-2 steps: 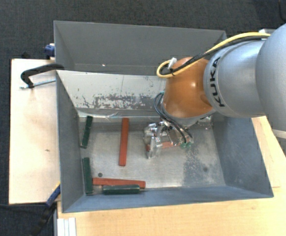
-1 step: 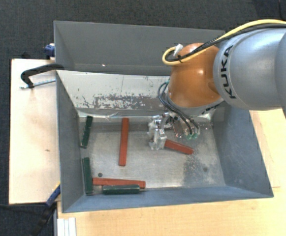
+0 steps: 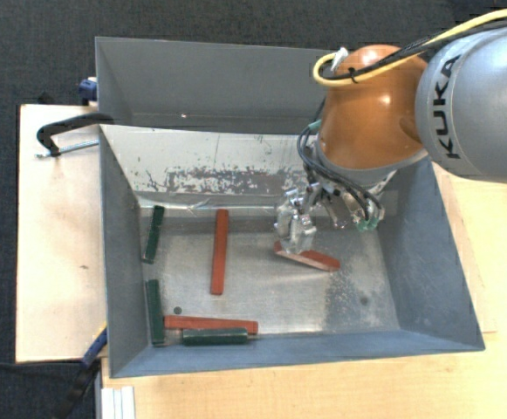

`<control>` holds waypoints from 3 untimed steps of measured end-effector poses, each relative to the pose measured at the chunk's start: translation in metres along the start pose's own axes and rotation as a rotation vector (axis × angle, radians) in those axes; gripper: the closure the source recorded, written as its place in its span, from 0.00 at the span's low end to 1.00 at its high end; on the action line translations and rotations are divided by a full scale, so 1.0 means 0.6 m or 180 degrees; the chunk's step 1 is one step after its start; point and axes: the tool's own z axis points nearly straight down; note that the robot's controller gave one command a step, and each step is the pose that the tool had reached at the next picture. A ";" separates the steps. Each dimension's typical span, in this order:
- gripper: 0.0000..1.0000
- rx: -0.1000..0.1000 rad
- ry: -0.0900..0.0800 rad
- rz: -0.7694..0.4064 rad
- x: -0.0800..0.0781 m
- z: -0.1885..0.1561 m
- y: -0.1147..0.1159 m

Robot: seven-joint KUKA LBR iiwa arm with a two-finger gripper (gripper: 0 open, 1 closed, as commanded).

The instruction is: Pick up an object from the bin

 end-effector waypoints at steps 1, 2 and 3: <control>1.00 -0.0002 0.0001 -0.0365 0.068 -0.111 -0.015; 0.00 0.0004 -0.0010 -0.0513 0.091 0.051 0.057; 0.00 -0.0005 0.0008 -0.0548 0.096 0.089 0.075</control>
Offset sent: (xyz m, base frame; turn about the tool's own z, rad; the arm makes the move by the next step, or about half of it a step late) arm -0.0678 0.0240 -0.0528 -0.1702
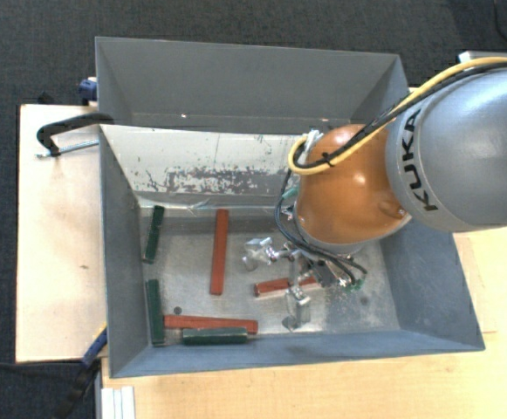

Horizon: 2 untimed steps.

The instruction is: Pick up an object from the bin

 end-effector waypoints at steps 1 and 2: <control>0.00 0.0006 -0.0026 0.0473 0.002 0.040 -0.034; 1.00 0.0009 -0.0018 0.0603 -0.016 0.103 -0.119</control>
Offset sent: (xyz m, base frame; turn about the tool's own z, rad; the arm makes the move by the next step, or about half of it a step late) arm 0.0399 -0.0596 -0.0625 0.1885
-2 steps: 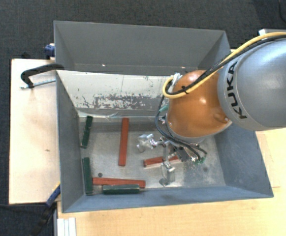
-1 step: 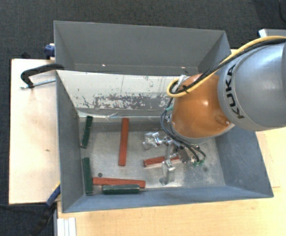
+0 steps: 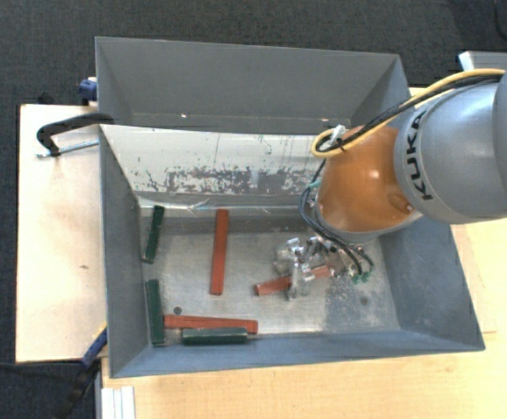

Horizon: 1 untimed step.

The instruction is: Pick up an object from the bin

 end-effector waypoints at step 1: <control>1.00 0.0000 0.0000 0.0000 0.000 0.000 0.000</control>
Offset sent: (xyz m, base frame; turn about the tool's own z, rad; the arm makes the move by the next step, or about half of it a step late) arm 0.0111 -0.0039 0.1163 -0.0130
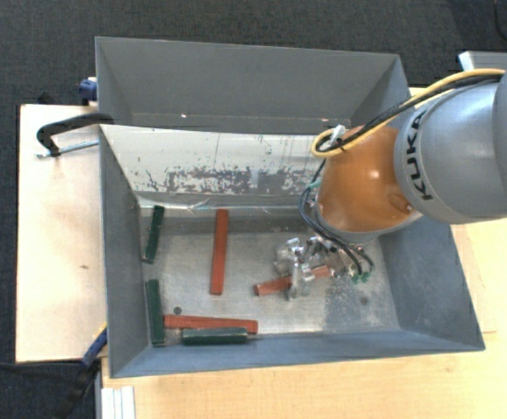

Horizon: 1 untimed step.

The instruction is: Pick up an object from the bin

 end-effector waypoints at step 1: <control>1.00 0.0001 -0.0001 -0.0038 -0.019 -0.195 -0.010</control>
Offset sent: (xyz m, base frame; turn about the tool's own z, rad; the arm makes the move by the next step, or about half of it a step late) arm 0.0000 0.0000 0.0000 0.0000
